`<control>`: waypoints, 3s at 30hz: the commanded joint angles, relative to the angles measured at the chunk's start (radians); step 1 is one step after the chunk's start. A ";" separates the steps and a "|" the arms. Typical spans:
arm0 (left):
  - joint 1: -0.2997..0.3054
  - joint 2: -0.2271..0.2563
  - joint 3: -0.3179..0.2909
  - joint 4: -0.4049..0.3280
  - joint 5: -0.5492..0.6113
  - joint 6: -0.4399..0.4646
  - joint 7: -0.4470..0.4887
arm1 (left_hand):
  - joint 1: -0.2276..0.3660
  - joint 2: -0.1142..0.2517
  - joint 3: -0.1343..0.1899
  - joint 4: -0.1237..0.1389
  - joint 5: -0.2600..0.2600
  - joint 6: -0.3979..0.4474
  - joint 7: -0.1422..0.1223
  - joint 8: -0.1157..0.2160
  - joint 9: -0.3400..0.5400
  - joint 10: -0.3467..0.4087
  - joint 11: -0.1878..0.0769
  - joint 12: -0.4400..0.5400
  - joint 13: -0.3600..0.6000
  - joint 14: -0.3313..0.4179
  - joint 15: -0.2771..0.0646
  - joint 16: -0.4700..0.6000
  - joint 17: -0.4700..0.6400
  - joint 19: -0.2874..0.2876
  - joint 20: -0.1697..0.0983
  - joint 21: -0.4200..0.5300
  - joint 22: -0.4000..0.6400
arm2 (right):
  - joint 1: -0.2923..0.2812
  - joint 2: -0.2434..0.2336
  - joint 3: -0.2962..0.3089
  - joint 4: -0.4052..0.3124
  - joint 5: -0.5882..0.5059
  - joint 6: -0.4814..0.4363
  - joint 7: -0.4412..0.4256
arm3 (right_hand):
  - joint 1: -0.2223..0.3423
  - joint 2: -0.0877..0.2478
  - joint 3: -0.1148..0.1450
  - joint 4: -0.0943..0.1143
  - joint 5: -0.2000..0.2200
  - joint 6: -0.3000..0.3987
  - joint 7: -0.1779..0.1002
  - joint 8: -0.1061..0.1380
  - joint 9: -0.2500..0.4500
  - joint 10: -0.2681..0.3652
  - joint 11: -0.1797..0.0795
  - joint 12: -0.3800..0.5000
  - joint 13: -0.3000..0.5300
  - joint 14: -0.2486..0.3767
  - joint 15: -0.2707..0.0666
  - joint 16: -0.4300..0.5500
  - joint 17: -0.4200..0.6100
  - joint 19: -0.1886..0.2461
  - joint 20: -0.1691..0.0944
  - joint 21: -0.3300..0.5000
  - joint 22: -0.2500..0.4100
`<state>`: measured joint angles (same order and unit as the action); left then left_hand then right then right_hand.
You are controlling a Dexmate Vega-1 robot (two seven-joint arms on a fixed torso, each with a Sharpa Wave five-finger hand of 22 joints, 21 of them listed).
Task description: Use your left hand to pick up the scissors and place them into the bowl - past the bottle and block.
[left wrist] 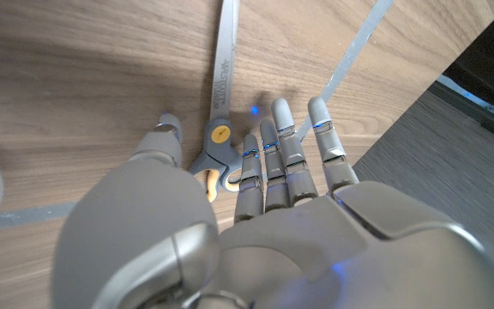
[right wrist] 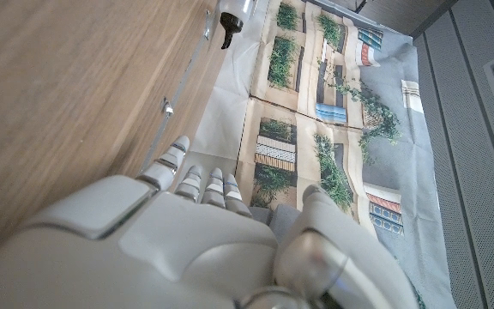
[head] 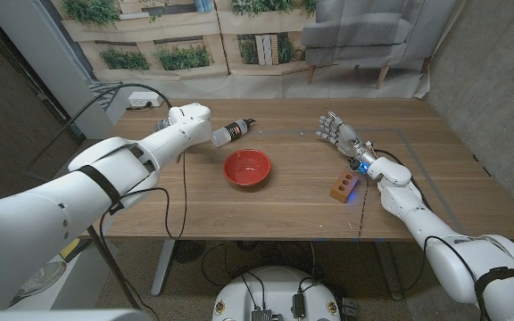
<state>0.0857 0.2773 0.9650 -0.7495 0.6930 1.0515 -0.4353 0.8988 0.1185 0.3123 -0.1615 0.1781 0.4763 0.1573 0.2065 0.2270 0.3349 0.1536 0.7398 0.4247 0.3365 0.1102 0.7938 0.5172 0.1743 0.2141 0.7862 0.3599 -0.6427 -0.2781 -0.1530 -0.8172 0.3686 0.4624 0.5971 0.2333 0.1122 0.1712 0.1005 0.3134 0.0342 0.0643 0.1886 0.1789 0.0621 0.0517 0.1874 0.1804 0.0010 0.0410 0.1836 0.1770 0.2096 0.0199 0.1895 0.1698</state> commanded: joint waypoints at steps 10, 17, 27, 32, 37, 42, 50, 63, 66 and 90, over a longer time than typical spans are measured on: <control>-0.072 -0.145 0.077 0.319 0.042 -0.117 0.094 | 0.032 0.007 0.016 0.000 0.002 0.042 0.058 0.012 0.007 0.046 -0.019 0.030 0.013 0.051 -0.024 0.027 0.007 0.013 0.001 0.031 0.014 | 0.051 0.019 0.012 0.093 -0.012 0.044 0.030 | -0.001 -0.001 -0.001 0.000 0.005 0.010 0.003 0.002 0.004 0.010 -0.001 0.002 0.002 0.007 0.007 0.005 0.003 0.012 -0.002 0.006 0.003; -0.074 -0.159 0.073 0.380 -0.001 -0.175 0.143 | 0.047 0.005 0.023 -0.002 0.002 0.057 0.058 0.013 0.010 0.065 -0.026 0.042 0.018 0.074 -0.036 0.032 0.005 0.031 0.001 0.052 0.021 | 0.059 0.019 0.011 0.096 -0.020 0.043 0.028 | -0.002 -0.001 -0.001 0.000 0.005 0.010 0.003 0.002 0.004 0.010 -0.001 0.002 0.002 0.009 0.006 0.005 0.003 0.013 -0.001 0.006 0.003; -0.071 -0.143 0.104 0.393 -0.060 -0.229 0.163 | 0.041 0.001 0.023 0.010 0.001 0.055 0.057 0.005 0.012 0.056 -0.026 0.044 0.025 0.078 -0.038 0.022 0.000 0.032 0.002 0.067 0.020 | 0.081 0.030 0.011 0.133 -0.028 0.058 0.032 | -0.002 -0.001 -0.001 -0.001 0.005 0.010 0.002 0.002 0.004 0.010 0.000 0.002 0.002 0.009 0.007 0.005 0.003 0.014 -0.001 0.006 0.003; -0.064 -0.134 0.121 0.394 -0.090 -0.252 0.201 | 0.046 0.009 0.033 0.009 0.005 0.080 0.055 0.010 0.012 0.086 -0.039 0.057 0.029 0.113 -0.054 0.025 -0.006 0.046 -0.001 0.081 0.014 | 0.097 0.035 0.009 0.162 -0.039 0.073 0.030 | -0.003 -0.001 -0.001 -0.001 0.006 0.010 0.002 0.002 0.004 0.011 0.000 0.002 0.002 0.009 0.007 0.005 0.003 0.015 -0.001 0.006 0.003; -0.056 -0.125 0.150 0.395 -0.115 -0.274 0.236 | 0.088 0.023 0.067 -0.004 0.015 0.148 0.044 0.025 0.011 0.151 -0.068 0.079 0.037 0.188 -0.091 0.036 -0.017 0.095 -0.002 0.121 0.005 | 0.106 0.040 0.013 0.176 -0.040 0.076 0.034 | -0.003 -0.001 -0.001 -0.002 0.006 0.011 0.003 0.002 0.004 0.012 0.000 0.002 0.002 0.012 0.008 0.006 0.003 0.017 -0.001 0.007 0.003; -0.047 -0.114 0.181 0.395 -0.142 -0.296 0.274 | 0.126 0.030 0.102 -0.008 0.020 0.248 0.026 0.047 0.007 0.243 -0.101 0.103 0.042 0.286 -0.139 0.055 -0.023 0.151 -0.008 0.171 -0.002 | 0.117 0.042 0.012 0.192 -0.050 0.083 0.031 | -0.003 -0.001 -0.001 -0.002 0.006 0.012 0.004 0.002 0.004 0.015 0.000 0.003 0.002 0.013 0.008 0.006 0.003 0.018 -0.001 0.007 0.002; -0.036 -0.107 0.228 0.394 -0.163 -0.295 0.334 | 0.196 0.042 0.150 -0.011 0.020 0.445 -0.015 0.118 0.027 0.436 -0.176 0.159 0.078 0.441 -0.219 0.135 0.028 0.241 -0.058 0.272 -0.005 | 0.145 0.050 0.012 0.237 -0.061 0.099 0.037 | -0.004 -0.001 -0.001 -0.002 0.007 0.012 0.005 0.002 0.004 0.015 0.000 0.003 0.002 0.015 0.008 0.006 0.003 0.019 -0.002 0.007 0.002; 0.001 -0.121 0.198 0.371 -0.101 -0.172 0.410 | 0.256 0.042 0.201 -0.003 -0.001 0.510 -0.024 0.163 0.079 0.597 -0.215 0.211 0.170 0.612 -0.306 0.206 0.123 0.338 -0.146 0.416 -0.002 | 0.097 0.037 0.014 0.146 -0.061 0.074 0.023 | -0.005 -0.001 -0.002 -0.003 0.007 0.013 0.006 0.002 0.004 0.016 0.002 0.003 0.002 0.016 0.009 0.006 0.003 0.019 -0.002 0.007 0.002; 0.029 -0.081 0.174 0.267 -0.060 -0.108 0.386 | 0.257 0.043 0.206 -0.001 -0.003 0.514 -0.020 0.168 0.085 0.600 -0.220 0.213 0.181 0.613 -0.307 0.202 0.129 0.333 -0.146 0.424 -0.002 | 0.083 0.032 0.012 0.121 -0.060 0.068 0.017 | -0.005 -0.001 -0.002 -0.003 0.007 0.012 0.006 0.002 0.004 0.016 0.001 0.003 0.002 0.016 0.008 0.006 0.003 0.019 -0.002 0.007 0.002; 0.192 0.122 0.013 -0.228 0.178 -0.007 0.265 | 0.249 0.037 0.227 0.008 -0.003 0.524 -0.017 0.201 0.136 0.625 -0.223 0.225 0.249 0.642 -0.308 0.176 0.167 0.322 -0.159 0.482 -0.009 | 0.043 0.010 -0.009 0.033 -0.052 0.044 -0.004 | -0.008 -0.002 -0.003 -0.004 0.008 0.010 0.006 0.001 0.004 0.015 0.002 0.002 0.002 0.016 0.009 0.005 0.003 0.019 -0.002 0.006 0.002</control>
<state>0.2270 0.3467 1.0451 -0.8230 0.7756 1.0076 -0.1453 1.1591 0.1559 0.5337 -0.1540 0.1735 0.8138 0.1630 0.3034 0.3271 0.7897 0.0856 0.9640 0.6675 0.9830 -0.1438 0.9719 0.6790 0.4958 0.0604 1.2582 0.3502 -0.5872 -0.2608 -0.1527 -0.7550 0.3130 0.5132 0.5992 0.2308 0.1094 0.1712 0.1005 0.3134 0.0394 0.0695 0.1886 0.1789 0.0730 0.0516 0.1874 0.1804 0.0080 0.0481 0.1836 0.1772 0.2186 0.0183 0.1895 0.1698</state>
